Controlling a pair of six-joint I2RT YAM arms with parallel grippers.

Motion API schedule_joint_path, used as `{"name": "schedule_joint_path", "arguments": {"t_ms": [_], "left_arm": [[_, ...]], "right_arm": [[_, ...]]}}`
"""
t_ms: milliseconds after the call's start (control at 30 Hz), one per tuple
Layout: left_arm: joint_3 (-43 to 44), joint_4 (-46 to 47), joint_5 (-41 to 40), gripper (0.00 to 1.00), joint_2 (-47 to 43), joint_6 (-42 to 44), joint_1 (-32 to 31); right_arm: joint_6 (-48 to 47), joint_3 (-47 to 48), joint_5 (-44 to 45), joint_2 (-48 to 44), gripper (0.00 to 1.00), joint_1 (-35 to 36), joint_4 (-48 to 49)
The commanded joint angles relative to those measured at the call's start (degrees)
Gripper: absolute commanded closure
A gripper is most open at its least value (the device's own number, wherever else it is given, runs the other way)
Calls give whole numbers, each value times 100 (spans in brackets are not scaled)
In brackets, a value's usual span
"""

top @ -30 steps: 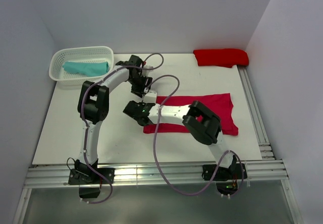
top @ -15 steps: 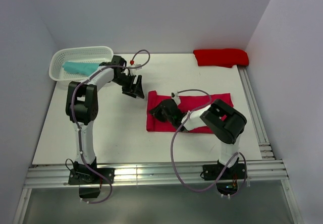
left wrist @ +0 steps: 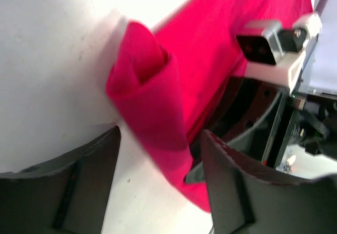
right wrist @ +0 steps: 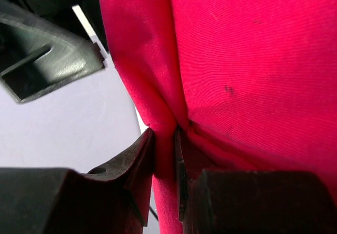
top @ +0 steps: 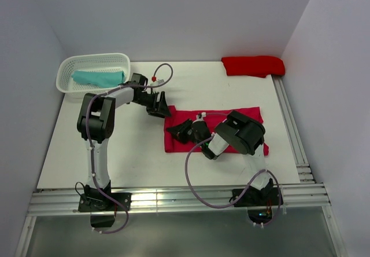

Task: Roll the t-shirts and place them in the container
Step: Roll the tshirt

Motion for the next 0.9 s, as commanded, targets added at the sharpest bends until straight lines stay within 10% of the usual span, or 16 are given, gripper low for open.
{"name": "schedule_joint_path", "arguments": {"t_ms": [0, 267, 400, 600, 867], "left_arm": [[-116, 451, -513, 34, 78, -314, -86], [-134, -50, -1814, 76, -247, 2, -156], [-2, -384, -2561, 90, -300, 152, -279], [156, -710, -3125, 92, -274, 310, -446], [472, -1008, -3441, 92, -239, 301, -666]], "right_arm": [[169, -101, -298, 135, 79, 46, 24], [-446, 137, 98, -463, 75, 292, -1655], [-797, 312, 501, -788, 58, 432, -2855], [-1412, 1234, 1828, -1509, 39, 853, -5789], [-1685, 2842, 3401, -1597, 42, 1329, -8449]]}}
